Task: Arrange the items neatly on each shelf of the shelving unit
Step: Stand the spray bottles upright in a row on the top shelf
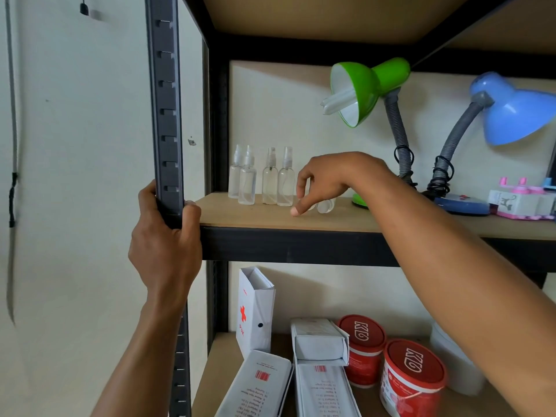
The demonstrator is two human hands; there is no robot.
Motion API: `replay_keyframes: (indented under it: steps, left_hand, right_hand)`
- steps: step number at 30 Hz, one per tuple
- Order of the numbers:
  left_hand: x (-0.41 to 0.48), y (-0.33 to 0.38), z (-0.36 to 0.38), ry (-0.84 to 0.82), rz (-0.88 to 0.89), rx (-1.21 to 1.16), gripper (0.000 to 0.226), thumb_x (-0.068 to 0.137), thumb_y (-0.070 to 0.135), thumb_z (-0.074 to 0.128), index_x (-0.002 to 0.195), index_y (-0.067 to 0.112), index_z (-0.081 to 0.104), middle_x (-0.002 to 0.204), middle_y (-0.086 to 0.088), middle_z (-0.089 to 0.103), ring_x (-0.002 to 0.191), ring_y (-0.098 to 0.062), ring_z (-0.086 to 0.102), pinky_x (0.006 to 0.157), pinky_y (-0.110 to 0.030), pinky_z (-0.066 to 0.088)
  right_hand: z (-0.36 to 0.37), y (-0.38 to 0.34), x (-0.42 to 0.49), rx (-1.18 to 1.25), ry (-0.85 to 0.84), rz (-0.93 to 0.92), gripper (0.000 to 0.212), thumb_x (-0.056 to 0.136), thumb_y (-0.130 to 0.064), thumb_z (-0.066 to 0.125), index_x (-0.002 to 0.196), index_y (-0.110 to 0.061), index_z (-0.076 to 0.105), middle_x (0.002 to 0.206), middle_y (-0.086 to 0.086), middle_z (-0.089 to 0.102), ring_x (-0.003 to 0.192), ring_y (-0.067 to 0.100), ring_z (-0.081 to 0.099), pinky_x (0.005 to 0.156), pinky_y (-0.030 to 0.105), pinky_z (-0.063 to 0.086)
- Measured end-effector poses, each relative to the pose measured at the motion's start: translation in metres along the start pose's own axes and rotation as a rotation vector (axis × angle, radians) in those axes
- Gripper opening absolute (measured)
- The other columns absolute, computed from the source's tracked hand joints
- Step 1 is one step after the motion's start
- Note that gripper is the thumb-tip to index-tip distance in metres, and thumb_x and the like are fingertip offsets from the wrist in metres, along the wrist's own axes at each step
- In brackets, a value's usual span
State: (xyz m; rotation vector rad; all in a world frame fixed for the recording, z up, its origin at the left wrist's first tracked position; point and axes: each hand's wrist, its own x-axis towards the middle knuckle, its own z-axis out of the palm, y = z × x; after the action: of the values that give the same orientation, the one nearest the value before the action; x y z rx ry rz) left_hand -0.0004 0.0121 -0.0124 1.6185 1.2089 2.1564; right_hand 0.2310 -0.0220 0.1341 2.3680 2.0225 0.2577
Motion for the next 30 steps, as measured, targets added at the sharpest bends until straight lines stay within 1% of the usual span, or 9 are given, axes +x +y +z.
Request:
replay_keyframes:
  steps: [5, 8, 10, 14, 17, 20, 24, 28, 30]
  left_hand:
    - [-0.001, 0.002, -0.002, -0.017, -0.015, -0.01, 0.04, 0.097, 0.029, 0.056, 0.134, 0.021, 0.047, 0.1, 0.006, 0.061, 0.084, -0.022, 0.055, 0.079, -0.034, 0.039]
    - [-0.003, 0.003, -0.003, -0.026, -0.024, -0.016, 0.04, 0.097, 0.028, 0.056, 0.136, 0.021, 0.046, 0.101, 0.005, 0.06, 0.084, -0.022, 0.054, 0.079, -0.034, 0.038]
    - [-0.004, 0.003, -0.003, -0.03, -0.018, -0.02, 0.04, 0.097, 0.027, 0.056, 0.136, 0.02, 0.046, 0.101, 0.005, 0.06, 0.084, -0.022, 0.054, 0.079, -0.034, 0.039]
    - [-0.004, 0.002, -0.003, -0.023, -0.016, -0.008, 0.041, 0.097, 0.026, 0.056, 0.136, 0.019, 0.046, 0.1, 0.005, 0.059, 0.082, -0.021, 0.052, 0.078, -0.033, 0.037]
    - [-0.003, 0.001, -0.002, -0.019, -0.006, -0.002, 0.041, 0.097, 0.025, 0.057, 0.136, 0.018, 0.047, 0.1, 0.005, 0.059, 0.081, -0.021, 0.051, 0.078, -0.033, 0.037]
    - [-0.003, 0.001, -0.003, -0.017, 0.0, 0.005, 0.041, 0.097, 0.025, 0.057, 0.136, 0.018, 0.047, 0.099, 0.004, 0.059, 0.081, -0.022, 0.052, 0.077, -0.033, 0.037]
    - [-0.003, 0.003, -0.004, -0.018, 0.002, 0.008, 0.041, 0.097, 0.025, 0.058, 0.135, 0.017, 0.047, 0.098, 0.004, 0.059, 0.08, -0.022, 0.053, 0.076, -0.034, 0.038]
    - [-0.004, 0.005, -0.004, -0.021, 0.003, 0.014, 0.041, 0.097, 0.024, 0.058, 0.136, 0.015, 0.047, 0.099, 0.005, 0.059, 0.08, -0.02, 0.052, 0.076, -0.033, 0.038]
    - [-0.005, 0.005, -0.004, -0.015, 0.0, 0.019, 0.041, 0.097, 0.024, 0.058, 0.136, 0.015, 0.047, 0.1, 0.005, 0.058, 0.081, -0.021, 0.051, 0.076, -0.033, 0.037]
  right_hand:
    - [0.005, 0.003, 0.0, 0.086, 0.208, -0.049, 0.02, 0.072, -0.044, 0.085, 0.085, -0.031, 0.077, 0.084, -0.011, 0.071, 0.08, 0.009, 0.065, 0.069, 0.029, 0.051]
    - [-0.002, 0.013, 0.005, 0.152, 0.438, -0.044, 0.02, 0.077, -0.043, 0.08, 0.086, -0.025, 0.078, 0.09, -0.004, 0.068, 0.082, 0.016, 0.064, 0.07, 0.031, 0.052]
    - [-0.008, 0.024, 0.015, 0.212, 0.519, -0.01, 0.022, 0.083, -0.04, 0.073, 0.088, -0.019, 0.077, 0.096, 0.003, 0.068, 0.089, 0.023, 0.065, 0.076, 0.036, 0.056]
    - [-0.007, 0.04, 0.036, 0.236, 0.443, 0.041, 0.028, 0.095, -0.027, 0.054, 0.097, -0.007, 0.074, 0.103, 0.014, 0.071, 0.091, 0.034, 0.066, 0.084, 0.046, 0.059]
    - [-0.002, 0.041, 0.048, 0.243, 0.416, 0.051, 0.034, 0.102, -0.023, 0.042, 0.114, -0.011, 0.072, 0.117, 0.014, 0.069, 0.102, 0.034, 0.064, 0.093, 0.046, 0.055]
    - [0.002, 0.036, 0.054, 0.255, 0.394, 0.045, 0.039, 0.107, -0.019, 0.035, 0.127, -0.014, 0.068, 0.132, 0.014, 0.065, 0.115, 0.033, 0.061, 0.097, 0.039, 0.05]
    - [0.006, 0.036, 0.055, 0.269, 0.391, 0.0, 0.039, 0.11, -0.018, 0.033, 0.13, -0.011, 0.065, 0.133, 0.014, 0.064, 0.119, 0.031, 0.058, 0.088, 0.032, 0.041]
    - [0.004, 0.045, 0.041, 0.291, 0.417, -0.012, 0.036, 0.111, -0.031, 0.038, 0.136, -0.017, 0.06, 0.137, 0.011, 0.06, 0.123, 0.029, 0.055, 0.09, 0.032, 0.04]
    - [0.004, 0.05, 0.028, 0.356, 0.484, -0.043, 0.033, 0.109, -0.034, 0.044, 0.134, -0.019, 0.06, 0.13, 0.008, 0.063, 0.114, 0.024, 0.059, 0.09, 0.032, 0.042]
